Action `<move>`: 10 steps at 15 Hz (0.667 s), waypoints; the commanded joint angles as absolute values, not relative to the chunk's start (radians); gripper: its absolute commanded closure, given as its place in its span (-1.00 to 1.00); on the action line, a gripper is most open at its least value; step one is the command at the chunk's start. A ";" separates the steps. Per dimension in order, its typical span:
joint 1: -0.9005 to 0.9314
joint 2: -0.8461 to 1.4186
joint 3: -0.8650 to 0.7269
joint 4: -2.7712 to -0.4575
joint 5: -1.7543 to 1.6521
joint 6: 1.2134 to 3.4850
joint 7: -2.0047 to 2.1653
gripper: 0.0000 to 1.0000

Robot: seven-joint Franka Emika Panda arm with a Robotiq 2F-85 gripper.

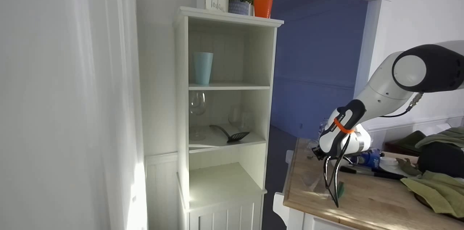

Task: Pick up the silver teaspoon from the white mug and put it on the table

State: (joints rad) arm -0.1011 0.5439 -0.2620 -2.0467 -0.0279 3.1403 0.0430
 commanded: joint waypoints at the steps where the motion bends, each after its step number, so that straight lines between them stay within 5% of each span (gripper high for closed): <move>1: -0.077 0.585 -0.286 -2.018 -0.020 3.153 0.058 0.95; 4: -0.082 0.592 -0.280 -2.010 -0.019 3.145 0.056 0.73; 5: -0.088 0.591 -0.274 -2.009 -0.019 3.141 0.052 0.30; 10: -0.089 0.594 -0.273 -2.007 -0.017 3.133 0.052 -0.01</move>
